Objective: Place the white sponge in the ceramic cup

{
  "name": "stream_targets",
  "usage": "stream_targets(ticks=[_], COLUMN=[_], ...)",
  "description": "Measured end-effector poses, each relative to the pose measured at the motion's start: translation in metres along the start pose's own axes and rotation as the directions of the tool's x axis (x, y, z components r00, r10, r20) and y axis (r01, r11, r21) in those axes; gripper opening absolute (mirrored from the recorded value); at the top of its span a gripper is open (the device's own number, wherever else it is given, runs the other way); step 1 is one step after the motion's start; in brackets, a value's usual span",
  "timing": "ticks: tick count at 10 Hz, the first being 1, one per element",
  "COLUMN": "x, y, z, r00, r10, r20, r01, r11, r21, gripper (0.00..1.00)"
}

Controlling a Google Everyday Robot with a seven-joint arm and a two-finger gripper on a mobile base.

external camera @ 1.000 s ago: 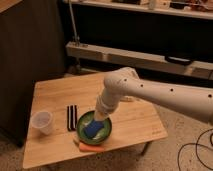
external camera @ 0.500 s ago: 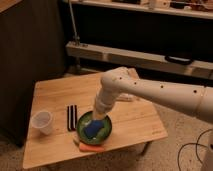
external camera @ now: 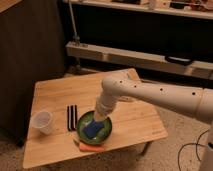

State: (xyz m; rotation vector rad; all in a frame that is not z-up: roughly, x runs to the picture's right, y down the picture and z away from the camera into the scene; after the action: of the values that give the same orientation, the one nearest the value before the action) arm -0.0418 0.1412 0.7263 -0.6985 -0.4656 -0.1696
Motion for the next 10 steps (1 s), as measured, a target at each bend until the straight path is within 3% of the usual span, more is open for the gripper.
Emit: stream_targets(ticks=[2,4,5,7,10], x=[0.0,-0.007,-0.015,-0.032,-0.047], y=[0.0,0.0,0.003,0.005,0.005], z=[0.0,0.006,0.015,0.04,0.058], r00=[1.0,0.997,0.98,0.946,0.913], r10=[-0.002,-0.065,-0.18,-0.31,-0.399], r20=[0.002,0.048,0.084,0.093,0.078], r01=[0.002,0.064,0.176,0.307,0.399], r11=[1.0,0.998,0.983,0.951,0.917], r21=[0.001,0.028,0.049,0.045,0.015], gripper=[0.48,0.48,0.48,0.48,0.48])
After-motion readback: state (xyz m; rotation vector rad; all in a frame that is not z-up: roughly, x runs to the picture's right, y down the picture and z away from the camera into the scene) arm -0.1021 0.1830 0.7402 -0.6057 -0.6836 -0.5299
